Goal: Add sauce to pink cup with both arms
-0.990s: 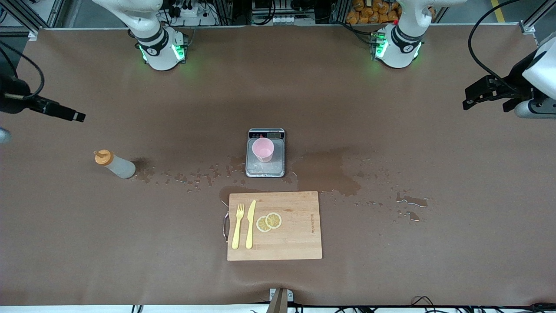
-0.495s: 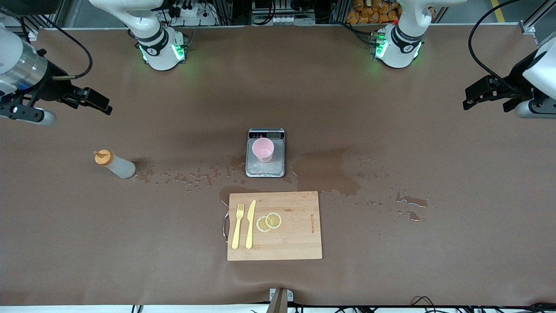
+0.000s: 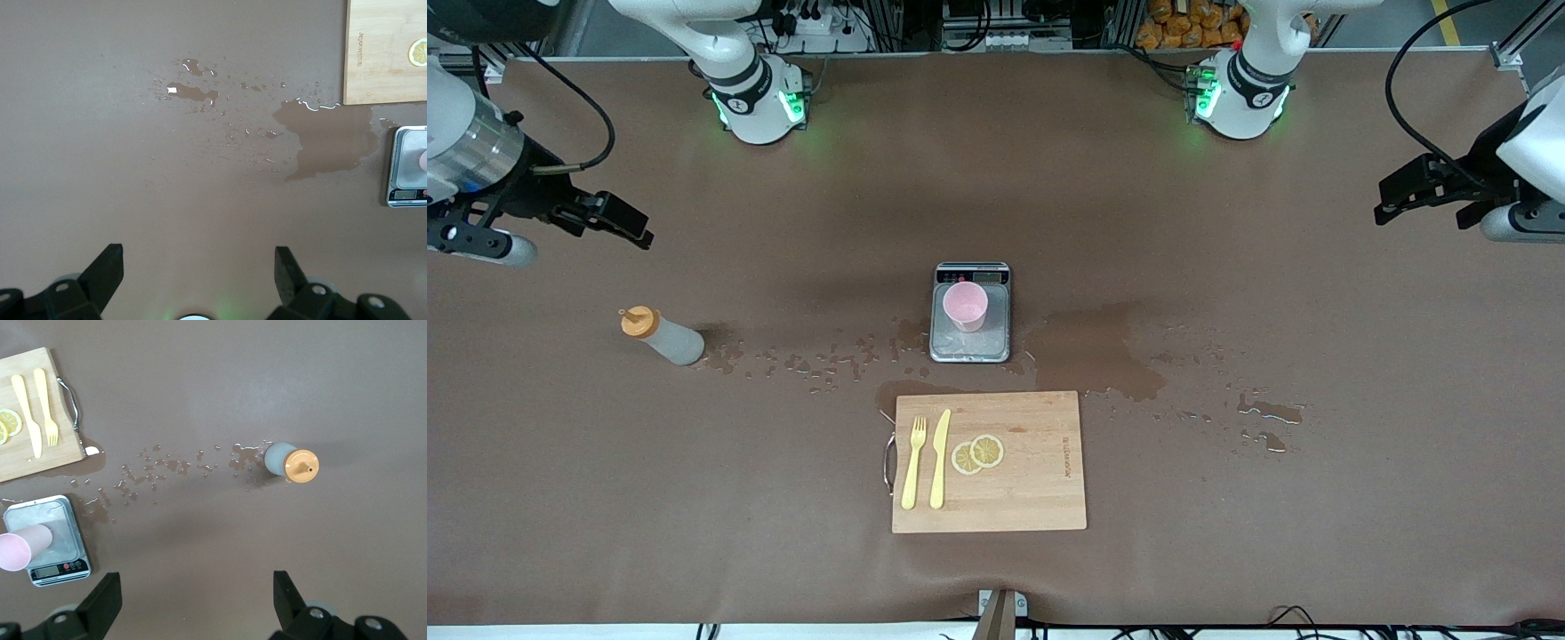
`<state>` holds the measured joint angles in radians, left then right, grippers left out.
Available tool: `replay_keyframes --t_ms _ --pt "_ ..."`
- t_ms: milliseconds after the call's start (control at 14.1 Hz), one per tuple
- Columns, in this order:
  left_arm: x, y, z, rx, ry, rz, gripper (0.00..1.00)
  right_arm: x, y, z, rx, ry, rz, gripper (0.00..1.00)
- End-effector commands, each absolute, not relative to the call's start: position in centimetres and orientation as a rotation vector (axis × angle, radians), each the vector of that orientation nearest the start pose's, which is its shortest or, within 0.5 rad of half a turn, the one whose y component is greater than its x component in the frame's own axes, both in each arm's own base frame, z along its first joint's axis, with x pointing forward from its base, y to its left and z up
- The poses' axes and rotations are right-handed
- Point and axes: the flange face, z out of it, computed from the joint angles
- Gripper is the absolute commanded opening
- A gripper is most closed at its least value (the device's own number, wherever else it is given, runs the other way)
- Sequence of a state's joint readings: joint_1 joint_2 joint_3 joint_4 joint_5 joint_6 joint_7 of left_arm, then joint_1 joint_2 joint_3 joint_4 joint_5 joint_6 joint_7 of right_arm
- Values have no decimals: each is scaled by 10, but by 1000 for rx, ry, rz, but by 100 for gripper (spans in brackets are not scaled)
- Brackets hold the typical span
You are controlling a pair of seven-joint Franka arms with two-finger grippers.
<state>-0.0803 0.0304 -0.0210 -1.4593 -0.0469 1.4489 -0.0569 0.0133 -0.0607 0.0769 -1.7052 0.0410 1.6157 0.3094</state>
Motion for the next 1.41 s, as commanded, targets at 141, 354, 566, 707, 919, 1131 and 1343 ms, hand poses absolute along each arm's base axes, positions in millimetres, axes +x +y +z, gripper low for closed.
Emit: replay_keyframes --t_ms 141,354,566,707,919,1131,1343 --pt "545 -61 652 -3182 71 64 100 538 46 618 -3163 329 -89 100" --pt "545 -60 652 -3183 66 64 100 537 51 632 -3203 322 -159 100" --pt "545 -60 652 -3182 71 64 100 538 54 631 -3200 319 -158 100" --pt "545 -60 653 -3182 71 62 100 539 52 628 -3190 329 -147 100" --pt "545 -60 652 -3182 73 64 100 539 54 628 -3168 326 -138 100" --pt "545 -60 652 -3182 73 64 100 540 53 624 -3168 331 -123 100" --pt "546 -60 652 -3182 78 64 100 542 52 624 -3167 332 -137 100"
